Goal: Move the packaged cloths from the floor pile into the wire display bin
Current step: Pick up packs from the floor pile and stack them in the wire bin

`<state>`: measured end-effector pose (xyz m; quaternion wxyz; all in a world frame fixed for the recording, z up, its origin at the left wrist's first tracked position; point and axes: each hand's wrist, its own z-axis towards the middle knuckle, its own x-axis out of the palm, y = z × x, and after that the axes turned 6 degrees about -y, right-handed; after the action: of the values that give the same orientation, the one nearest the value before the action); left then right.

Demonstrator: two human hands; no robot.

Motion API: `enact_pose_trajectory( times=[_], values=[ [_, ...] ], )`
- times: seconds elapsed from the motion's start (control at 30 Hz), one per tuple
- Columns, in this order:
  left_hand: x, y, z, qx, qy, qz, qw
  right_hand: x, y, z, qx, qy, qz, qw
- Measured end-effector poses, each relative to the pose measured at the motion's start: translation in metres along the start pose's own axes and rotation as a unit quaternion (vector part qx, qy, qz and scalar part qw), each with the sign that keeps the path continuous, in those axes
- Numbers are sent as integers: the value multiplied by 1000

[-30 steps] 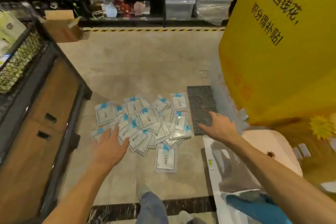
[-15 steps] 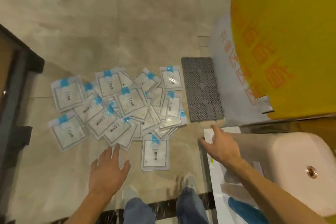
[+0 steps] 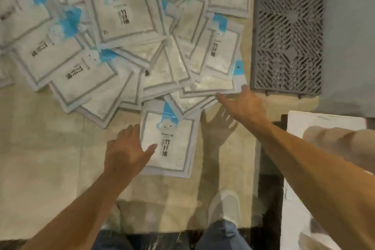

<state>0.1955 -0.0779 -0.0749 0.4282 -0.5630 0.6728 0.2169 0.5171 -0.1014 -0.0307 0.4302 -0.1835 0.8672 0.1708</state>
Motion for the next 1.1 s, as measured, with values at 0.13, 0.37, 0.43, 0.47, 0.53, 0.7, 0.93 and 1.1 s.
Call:
enact_pose_trajectory(
  times=[0.13, 0.37, 0.43, 0.47, 0.53, 0.7, 0.93, 1.1],
  values=[
    [52, -7, 36, -65, -20, -24, 997, 55, 10, 51, 77, -43, 98, 991],
    [68, -9, 43, -177, -56, -211, 960, 91, 17, 75, 241, 1, 361, 901],
    [65, -5, 40, -200, -56, -228, 951, 92, 20, 70, 239, -15, 384, 892],
    [63, -3, 39, -210, -55, -227, 950, 90, 21, 67, 241, -29, 385, 891],
    [60, 3, 35, -226, -57, -224, 946, 88, 21, 60, 246, -50, 390, 886],
    [45, 19, 22, -235, -27, -320, 917, 87, 9, 47, 288, -73, 497, 815],
    [12, 38, -18, -216, -3, -467, 857, 67, -29, -11, 263, -108, 592, 754],
    [-41, 42, -52, -209, -14, -533, 820, 31, -57, -64, 204, -24, 590, 781]
  ],
)
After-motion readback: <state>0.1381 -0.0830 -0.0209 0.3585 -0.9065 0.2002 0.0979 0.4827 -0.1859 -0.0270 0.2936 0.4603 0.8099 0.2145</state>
